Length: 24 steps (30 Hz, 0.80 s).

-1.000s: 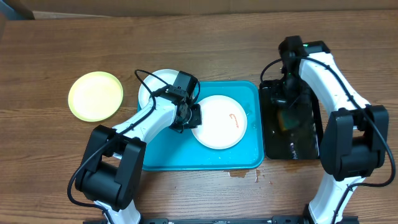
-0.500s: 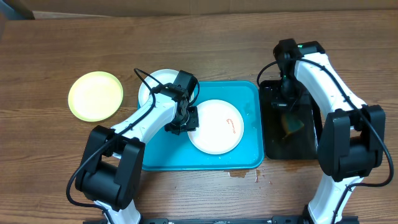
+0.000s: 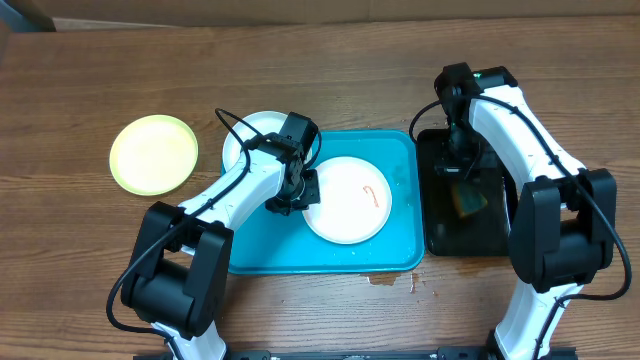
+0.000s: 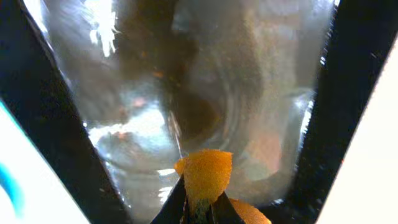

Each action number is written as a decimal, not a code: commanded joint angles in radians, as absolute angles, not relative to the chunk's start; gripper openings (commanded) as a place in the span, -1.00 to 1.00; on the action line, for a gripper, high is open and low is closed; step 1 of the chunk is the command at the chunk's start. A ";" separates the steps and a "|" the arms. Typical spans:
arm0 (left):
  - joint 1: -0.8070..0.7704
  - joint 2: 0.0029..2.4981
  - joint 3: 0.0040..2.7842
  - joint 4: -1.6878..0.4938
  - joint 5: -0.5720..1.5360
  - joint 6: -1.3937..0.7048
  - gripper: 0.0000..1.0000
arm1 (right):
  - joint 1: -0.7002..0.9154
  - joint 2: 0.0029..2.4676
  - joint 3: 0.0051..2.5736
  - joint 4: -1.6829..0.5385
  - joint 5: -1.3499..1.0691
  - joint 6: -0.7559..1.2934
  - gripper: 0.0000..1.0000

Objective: Clean dirty plates on tray and stack at the side
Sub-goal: 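Reach the right gripper into the black tray and grasp the sponge, then scrub the front white plate with the sponge while the left gripper holds it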

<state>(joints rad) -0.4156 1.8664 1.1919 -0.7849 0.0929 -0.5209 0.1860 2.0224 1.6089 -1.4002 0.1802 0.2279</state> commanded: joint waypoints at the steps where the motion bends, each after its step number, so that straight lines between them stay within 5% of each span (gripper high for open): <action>1: -0.420 1.877 1.211 -0.782 0.087 -0.521 -0.81 | 0.202 1.998 1.624 -1.409 0.246 0.209 -0.92; 3: -0.420 1.877 1.211 -0.781 0.098 -0.521 -0.53 | 0.210 1.998 1.624 -1.404 0.246 0.209 -0.93; 7: -0.420 1.877 1.211 -0.780 0.098 -0.521 -0.37 | 0.236 1.998 1.624 -1.394 0.246 0.209 -0.92; 13: -0.420 1.877 1.211 -0.778 0.098 -0.521 -0.80 | 0.276 1.998 1.624 -1.370 0.244 0.209 -0.92; 24: -0.420 1.877 1.211 -0.778 0.105 -0.521 -0.79 | 0.408 1.998 1.624 -1.225 -0.084 0.241 -0.92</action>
<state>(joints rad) -0.4156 1.8668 1.1919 -0.7784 0.0937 -0.5213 0.3534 2.0224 1.6089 -1.2636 0.0410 0.2100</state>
